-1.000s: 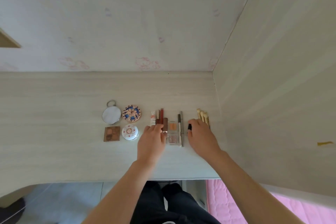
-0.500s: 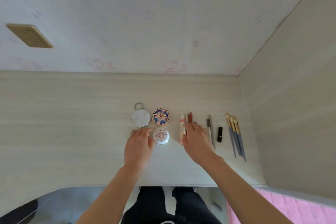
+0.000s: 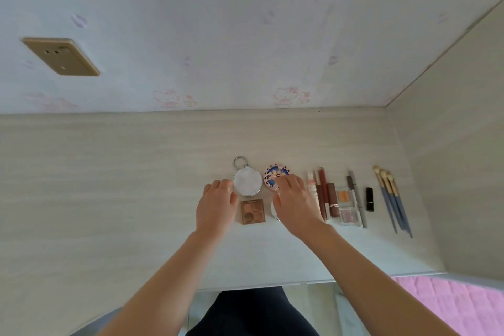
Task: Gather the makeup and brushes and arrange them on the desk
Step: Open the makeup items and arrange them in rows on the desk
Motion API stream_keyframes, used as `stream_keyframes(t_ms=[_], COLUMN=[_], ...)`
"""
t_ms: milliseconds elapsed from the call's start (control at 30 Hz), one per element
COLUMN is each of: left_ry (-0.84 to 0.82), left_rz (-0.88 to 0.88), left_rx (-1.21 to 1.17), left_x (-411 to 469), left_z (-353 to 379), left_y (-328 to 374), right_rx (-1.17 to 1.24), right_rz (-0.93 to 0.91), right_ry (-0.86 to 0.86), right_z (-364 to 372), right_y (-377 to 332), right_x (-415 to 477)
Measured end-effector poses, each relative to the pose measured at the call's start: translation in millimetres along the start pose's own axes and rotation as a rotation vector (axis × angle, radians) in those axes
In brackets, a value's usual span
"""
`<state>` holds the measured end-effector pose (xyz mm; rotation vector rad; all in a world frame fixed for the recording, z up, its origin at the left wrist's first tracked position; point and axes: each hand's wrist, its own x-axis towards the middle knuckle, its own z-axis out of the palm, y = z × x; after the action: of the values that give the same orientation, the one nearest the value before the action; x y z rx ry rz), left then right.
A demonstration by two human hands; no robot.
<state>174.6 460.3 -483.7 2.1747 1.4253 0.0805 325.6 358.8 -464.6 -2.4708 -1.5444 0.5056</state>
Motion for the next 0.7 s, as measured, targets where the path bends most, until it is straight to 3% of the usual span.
stream_keyframes(t_ms=[467,700], left_ry=[-0.169,-0.161], left_rz=[-0.093,-0.137], left_rx=[-0.092,-0.167], left_x=[37.4,41.5], left_z=[12.0,20.5], left_y=[5.0,0.5], right_rx=[-0.129,-0.111], right_rz=[0.004,-0.027], right_ry=[-0.318,-0.301], right_z=[13.5,21.3], right_y=[-10.8,-10.8], right_x=[59.8,58.3])
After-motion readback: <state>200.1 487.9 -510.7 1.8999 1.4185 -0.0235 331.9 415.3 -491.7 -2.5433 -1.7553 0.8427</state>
